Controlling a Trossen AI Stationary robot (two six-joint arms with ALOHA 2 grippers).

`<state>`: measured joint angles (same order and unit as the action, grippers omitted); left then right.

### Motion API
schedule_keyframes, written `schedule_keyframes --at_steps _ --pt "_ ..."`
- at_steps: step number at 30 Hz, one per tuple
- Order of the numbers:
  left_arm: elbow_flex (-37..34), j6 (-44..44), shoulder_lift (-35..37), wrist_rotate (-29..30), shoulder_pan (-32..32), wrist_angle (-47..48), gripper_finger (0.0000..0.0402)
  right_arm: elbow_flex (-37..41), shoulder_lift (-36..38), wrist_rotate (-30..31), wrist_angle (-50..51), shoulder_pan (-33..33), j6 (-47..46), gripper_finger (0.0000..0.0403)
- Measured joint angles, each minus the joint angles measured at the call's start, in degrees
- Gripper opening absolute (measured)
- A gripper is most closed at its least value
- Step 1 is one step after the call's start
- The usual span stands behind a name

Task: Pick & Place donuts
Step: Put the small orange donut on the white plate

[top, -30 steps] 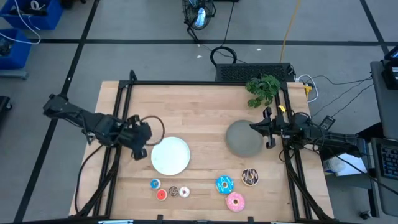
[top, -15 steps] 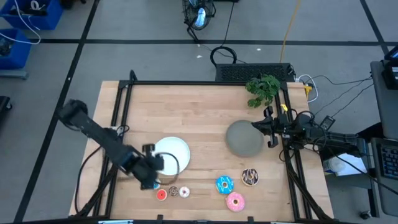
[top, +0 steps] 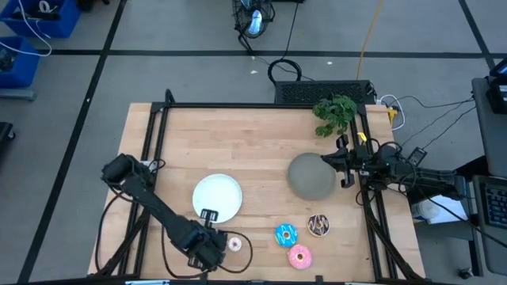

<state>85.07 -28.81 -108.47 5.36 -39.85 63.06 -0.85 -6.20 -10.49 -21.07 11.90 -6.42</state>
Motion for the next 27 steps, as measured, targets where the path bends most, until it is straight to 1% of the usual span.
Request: schedule_keyframes --at_steps 6,10,13,17,21,24,27 --pt "-0.4 -7.6 0.9 -1.0 0.5 1.0 0.0021 0.0 0.0 0.0 -0.1 0.0 0.0 0.0" --pt "-0.4 -8.4 1.4 -4.4 0.0 1.3 0.0021 0.0 0.0 0.0 -0.1 0.0 0.3 0.0" --pt "-0.4 -8.5 2.4 -5.5 -0.1 1.4 0.0021 0.0 0.0 0.0 -0.6 0.0 1.4 0.0" --pt "-0.4 -9.5 4.0 -5.0 -0.1 0.7 0.0021 0.0 0.0 0.0 -0.5 0.0 1.5 0.0" --pt "-0.4 -9.2 4.0 -2.4 -0.4 -0.5 0.0021 0.0 0.0 0.0 -0.5 0.0 1.5 0.0" --pt "-0.4 -9.2 3.7 -2.6 -0.5 -1.1 0.0023 0.0 0.0 0.0 -0.5 0.0 1.1 0.0" --pt "-0.4 -10.5 3.5 -3.9 -0.6 -3.1 0.0046 0.0 0.0 -0.1 -0.4 0.0 0.4 0.0"
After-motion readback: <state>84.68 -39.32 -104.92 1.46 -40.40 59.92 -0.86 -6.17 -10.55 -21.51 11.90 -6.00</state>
